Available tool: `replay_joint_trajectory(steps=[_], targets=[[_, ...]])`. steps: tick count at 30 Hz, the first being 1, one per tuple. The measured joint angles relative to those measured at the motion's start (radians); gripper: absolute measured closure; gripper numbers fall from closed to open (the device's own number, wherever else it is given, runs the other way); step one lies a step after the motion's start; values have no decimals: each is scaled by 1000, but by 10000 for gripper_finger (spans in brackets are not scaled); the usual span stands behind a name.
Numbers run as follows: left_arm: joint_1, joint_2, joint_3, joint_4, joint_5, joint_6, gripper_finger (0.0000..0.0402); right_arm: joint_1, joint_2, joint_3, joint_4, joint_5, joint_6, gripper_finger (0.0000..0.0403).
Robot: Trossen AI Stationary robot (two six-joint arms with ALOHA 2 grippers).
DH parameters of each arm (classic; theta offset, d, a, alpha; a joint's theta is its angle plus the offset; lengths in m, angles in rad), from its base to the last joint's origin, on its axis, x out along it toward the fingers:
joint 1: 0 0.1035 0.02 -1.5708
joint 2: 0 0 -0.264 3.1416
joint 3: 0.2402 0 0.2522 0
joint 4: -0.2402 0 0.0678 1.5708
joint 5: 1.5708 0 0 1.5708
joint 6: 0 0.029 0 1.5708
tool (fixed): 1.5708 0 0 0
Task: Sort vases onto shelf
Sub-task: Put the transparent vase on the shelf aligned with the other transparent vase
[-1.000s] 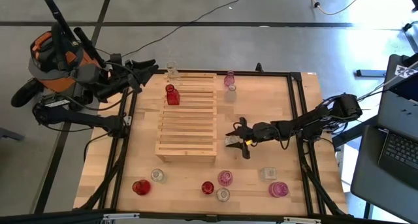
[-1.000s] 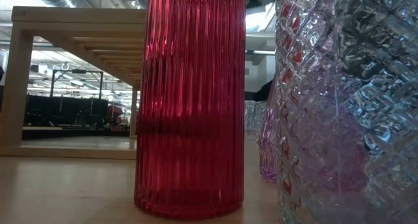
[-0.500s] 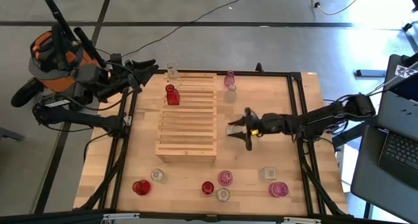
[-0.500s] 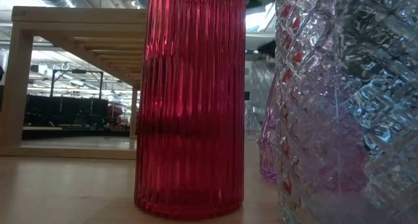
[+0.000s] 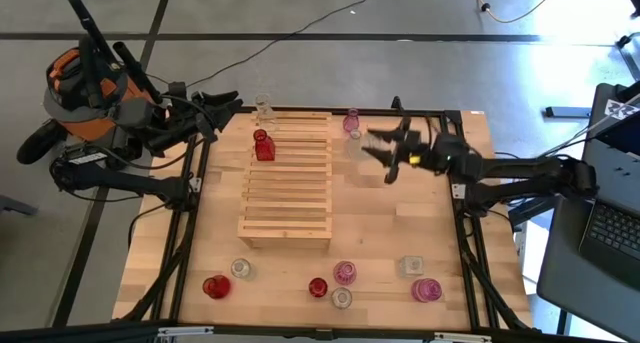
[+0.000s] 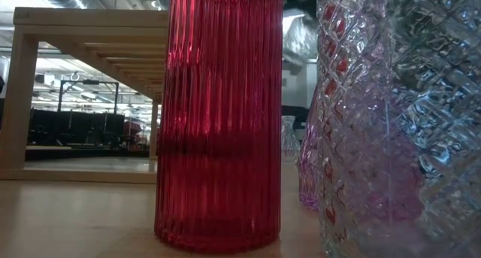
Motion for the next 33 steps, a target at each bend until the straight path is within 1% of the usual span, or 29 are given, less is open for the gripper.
replay_joint_trajectory(steps=[3, 5, 8, 11, 13, 20, 26, 29, 33], targets=[[0, 0, 0, 0, 0, 0, 127, -54, 46, 94, 5, -70, -46, 248], [0, 0, 0, 0, 0, 0, 127, -97, 98, 172, -29, -131, -73, 248], [0, 0, 0, 0, 0, 0, 127, -153, 204, 321, -146, -231, -98, 248], [0, 0, 0, 0, 0, 0, 127, -181, 327, 473, -280, -333, -135, 248], [0, 0, 0, 0, 0, 0, 127, -182, 405, 566, -345, -366, -165, 248], [0, 0, 0, 0, 0, 0, 127, -180, 650, 886, -565, -425, -242, 248], [0, 0, 0, 0, 0, 0, 127, -179, 827, 1138, -766, -431, -312, 248], [0, 0, 0, 0, 0, 0, 127, -181, 893, 1232, -833, -435, -330, 248], [0, 0, 0, 0, 0, 0, 127, -185, 960, 1308, -864, -444, -330, 248]])
